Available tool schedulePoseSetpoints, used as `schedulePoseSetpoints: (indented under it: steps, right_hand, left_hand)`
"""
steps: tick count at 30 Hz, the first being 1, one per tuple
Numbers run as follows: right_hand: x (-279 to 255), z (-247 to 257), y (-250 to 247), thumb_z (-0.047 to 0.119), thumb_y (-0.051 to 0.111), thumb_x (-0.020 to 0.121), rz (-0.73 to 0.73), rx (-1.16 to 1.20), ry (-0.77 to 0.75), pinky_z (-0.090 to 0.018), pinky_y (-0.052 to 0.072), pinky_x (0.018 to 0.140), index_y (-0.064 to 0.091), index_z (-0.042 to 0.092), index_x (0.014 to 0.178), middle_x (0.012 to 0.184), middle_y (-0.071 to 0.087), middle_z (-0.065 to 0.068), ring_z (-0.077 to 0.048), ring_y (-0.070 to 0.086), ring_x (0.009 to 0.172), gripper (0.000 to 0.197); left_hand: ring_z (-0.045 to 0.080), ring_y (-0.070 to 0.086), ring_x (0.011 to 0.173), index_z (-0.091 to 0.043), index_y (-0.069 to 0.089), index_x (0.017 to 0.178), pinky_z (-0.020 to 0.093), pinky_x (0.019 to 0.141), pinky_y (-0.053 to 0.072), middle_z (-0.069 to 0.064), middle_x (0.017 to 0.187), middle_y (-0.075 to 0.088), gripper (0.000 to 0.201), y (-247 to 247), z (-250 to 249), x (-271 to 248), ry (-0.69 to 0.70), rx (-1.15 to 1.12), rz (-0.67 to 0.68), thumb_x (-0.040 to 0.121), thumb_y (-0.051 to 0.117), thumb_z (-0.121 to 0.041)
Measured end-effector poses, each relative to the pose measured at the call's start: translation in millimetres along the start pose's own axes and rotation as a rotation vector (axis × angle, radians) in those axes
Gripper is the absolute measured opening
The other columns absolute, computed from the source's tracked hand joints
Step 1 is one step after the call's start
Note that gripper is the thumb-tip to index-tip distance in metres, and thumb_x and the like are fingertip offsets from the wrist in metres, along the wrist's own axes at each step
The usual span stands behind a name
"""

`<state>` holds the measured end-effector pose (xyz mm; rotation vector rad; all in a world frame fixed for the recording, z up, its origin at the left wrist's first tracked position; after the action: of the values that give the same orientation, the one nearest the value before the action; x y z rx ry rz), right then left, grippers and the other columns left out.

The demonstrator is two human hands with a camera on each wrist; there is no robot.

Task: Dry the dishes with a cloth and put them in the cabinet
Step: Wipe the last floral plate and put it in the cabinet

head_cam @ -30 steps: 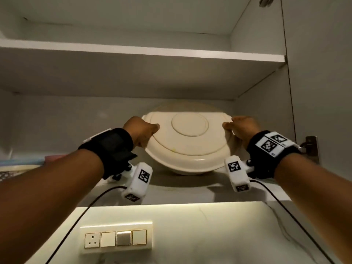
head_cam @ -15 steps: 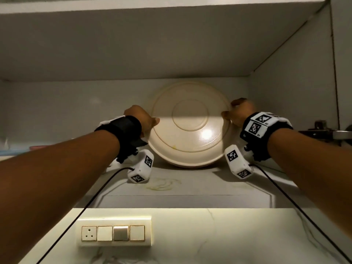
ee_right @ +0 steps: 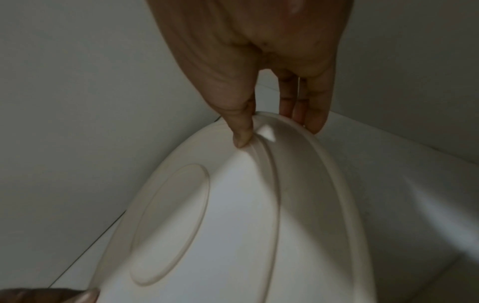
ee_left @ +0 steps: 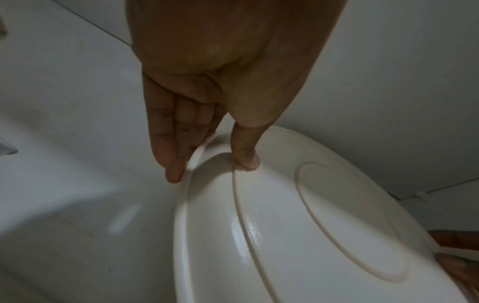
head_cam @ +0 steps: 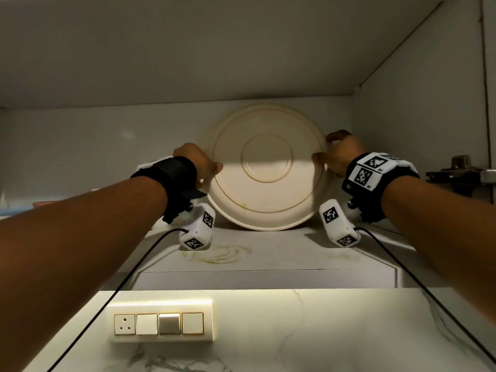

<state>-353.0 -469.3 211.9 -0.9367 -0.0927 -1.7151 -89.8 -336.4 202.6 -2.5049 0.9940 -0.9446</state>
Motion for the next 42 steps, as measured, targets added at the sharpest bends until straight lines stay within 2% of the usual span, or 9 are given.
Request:
schedulePoseSetpoints:
  steps: [5, 12, 16, 17, 20, 24, 33, 37, 42]
  right_hand:
    - [-3, 5, -3, 0.037, 0.076, 0.067, -0.016, -0.046, -0.002, -0.046, 0.052, 0.091, 0.049, 0.027, 0.130, 0.128, 0.054, -0.010, -0.033, 0.057, 0.108, 0.070]
    - [-2, 6, -4, 0.038, 0.076, 0.075, -0.048, -0.039, 0.003, -0.035, 0.044, 0.089, 0.044, 0.023, 0.136, 0.135, 0.045, -0.015, -0.034, 0.051, 0.115, 0.070]
    - [-7, 8, -8, 0.036, 0.074, 0.080, -0.091, 0.004, 0.005, -0.035, 0.042, 0.093, 0.041, 0.021, 0.140, 0.139, 0.037, -0.017, -0.035, 0.048, 0.118, 0.070]
    - [-9, 9, -8, 0.036, 0.074, 0.080, -0.092, 0.005, 0.006, -0.035, 0.042, 0.093, 0.041, 0.021, 0.140, 0.140, 0.036, -0.017, -0.035, 0.048, 0.119, 0.070]
    - [-13, 10, -7, 0.036, 0.074, 0.080, -0.082, 0.007, 0.017, -0.036, 0.042, 0.094, 0.040, 0.019, 0.140, 0.141, 0.034, -0.017, -0.036, 0.047, 0.119, 0.071]
    - [-16, 12, -7, 0.035, 0.075, 0.080, -0.072, 0.024, 0.011, -0.032, 0.043, 0.089, 0.040, 0.018, 0.140, 0.141, 0.032, -0.017, -0.035, 0.049, 0.116, 0.072]
    - [-21, 18, -10, 0.038, 0.075, 0.079, -0.062, 0.003, 0.015, -0.032, 0.042, 0.084, 0.041, 0.020, 0.139, 0.140, 0.034, -0.017, -0.035, 0.051, 0.114, 0.072]
    - [-27, 20, -14, 0.038, 0.075, 0.079, -0.065, 0.009, 0.011, -0.031, 0.041, 0.087, 0.042, 0.020, 0.139, 0.141, 0.034, -0.017, -0.035, 0.049, 0.117, 0.072]
    - [-46, 33, -26, 0.038, 0.076, 0.078, -0.071, 0.040, 0.017, -0.038, 0.045, 0.097, 0.042, 0.022, 0.138, 0.139, 0.033, -0.015, -0.037, 0.049, 0.118, 0.071]
  left_hand:
    - [0.021, 0.053, 0.058, -0.007, 0.054, 0.077, 0.015, 0.025, 0.034, 0.010, 0.077, 0.056, 0.032, 2, 1, -1, -0.013, 0.022, 0.028, 0.084, 0.072, -0.033]
    - [0.024, 0.056, 0.064, -0.007, 0.052, 0.076, 0.018, 0.030, 0.039, 0.012, 0.080, 0.057, 0.038, 1, -1, -2, -0.016, 0.086, 0.037, 0.084, 0.070, -0.039]
    - [0.030, 0.063, 0.090, -0.005, 0.058, 0.086, 0.033, 0.072, 0.053, 0.013, 0.092, 0.064, 0.040, -2, -4, -3, 0.017, 0.232, 0.010, 0.085, 0.066, -0.044]
    - [0.030, 0.064, 0.093, -0.004, 0.059, 0.092, 0.034, 0.077, 0.052, 0.014, 0.092, 0.064, 0.041, -2, -5, -3, 0.020, 0.245, 0.014, 0.086, 0.065, -0.044]
    - [0.030, 0.064, 0.089, -0.003, 0.060, 0.096, 0.033, 0.071, 0.053, 0.013, 0.089, 0.064, 0.042, -2, -7, -7, 0.017, 0.249, 0.027, 0.086, 0.065, -0.043]
    - [0.032, 0.062, 0.105, 0.001, 0.058, 0.113, 0.038, 0.091, 0.053, 0.019, 0.110, 0.065, 0.052, -2, -8, -9, 0.025, 0.355, 0.009, 0.088, 0.061, -0.045]
    - [0.031, 0.063, 0.101, 0.001, 0.061, 0.108, 0.035, 0.088, 0.054, 0.018, 0.104, 0.066, 0.049, -5, -8, -10, 0.017, 0.362, 0.015, 0.088, 0.062, -0.044]
    - [0.023, 0.054, 0.068, -0.004, 0.055, 0.079, 0.028, 0.061, 0.045, 0.008, 0.072, 0.056, 0.039, -10, -11, -12, 0.011, 0.241, -0.010, 0.087, 0.065, -0.041]
    - [0.035, 0.062, 0.105, 0.001, 0.061, 0.102, 0.037, 0.086, 0.050, 0.019, 0.108, 0.065, 0.052, -32, -17, -26, 0.075, 0.347, 0.000, 0.087, 0.062, -0.049]
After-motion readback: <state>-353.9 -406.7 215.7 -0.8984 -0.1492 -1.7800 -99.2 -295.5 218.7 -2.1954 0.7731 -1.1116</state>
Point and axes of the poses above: each hand's wrist, its own x-axis towards the middle knuckle, its own y-axis out of the palm, z = x × y, the point moved 2 cm from there along x, towards the middle knuckle
